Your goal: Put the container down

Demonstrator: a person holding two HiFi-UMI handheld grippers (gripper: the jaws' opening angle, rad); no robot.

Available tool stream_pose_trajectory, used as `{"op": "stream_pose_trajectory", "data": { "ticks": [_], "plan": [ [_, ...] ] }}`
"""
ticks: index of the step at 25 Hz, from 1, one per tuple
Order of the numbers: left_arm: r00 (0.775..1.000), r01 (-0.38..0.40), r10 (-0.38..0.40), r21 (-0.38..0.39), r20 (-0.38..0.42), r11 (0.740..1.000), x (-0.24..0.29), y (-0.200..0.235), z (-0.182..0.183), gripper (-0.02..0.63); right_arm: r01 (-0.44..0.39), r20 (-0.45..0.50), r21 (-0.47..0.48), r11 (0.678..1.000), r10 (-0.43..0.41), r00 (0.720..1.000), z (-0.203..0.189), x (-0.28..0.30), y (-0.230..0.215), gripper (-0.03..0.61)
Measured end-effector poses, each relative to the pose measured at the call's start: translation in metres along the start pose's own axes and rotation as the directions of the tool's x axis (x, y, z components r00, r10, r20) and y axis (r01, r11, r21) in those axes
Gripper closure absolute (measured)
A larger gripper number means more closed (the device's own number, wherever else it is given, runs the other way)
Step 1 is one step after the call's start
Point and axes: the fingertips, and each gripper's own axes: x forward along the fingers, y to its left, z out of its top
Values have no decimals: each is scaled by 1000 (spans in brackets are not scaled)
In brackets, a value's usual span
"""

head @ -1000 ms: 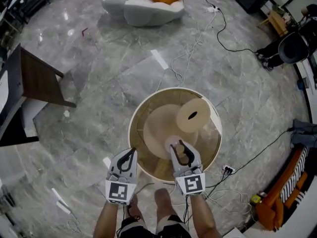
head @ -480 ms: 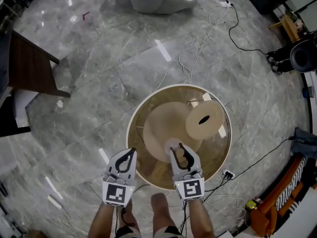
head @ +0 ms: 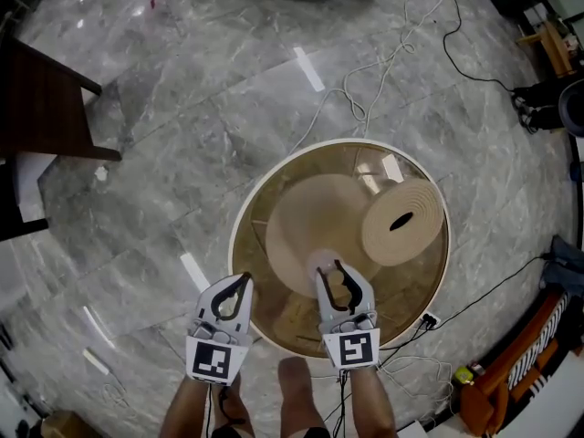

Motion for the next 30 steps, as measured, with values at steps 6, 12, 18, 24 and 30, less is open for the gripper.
{"op": "stream_pose_trajectory", "data": {
  "ticks": [6,12,18,24,30],
  "plan": [
    [1000,12,-12,-7,-23,1000,14,-3,-21,597,-3,-14,-10,1000,2,1000,-22,11,-2,445],
    [999,23,-23,-2,-32,1000,19,-4,-27,597,-4,1,-20,1000,4,1000,-29,18,-2,445],
    [999,30,-31,-10,-42,999,26,-4,-37,597,-4,14,-28,1000,5,1000,-32,26,0,445],
    [998,43,-43,-3,-56,999,27,-9,-43,597,-4,-1,-13,1000,4,1000,-41,26,2,444],
    [997,50,-50,2,-59,999,26,-10,-43,596,5,12,-15,1000,-5,1000,-46,27,3,443]
  ]
}}
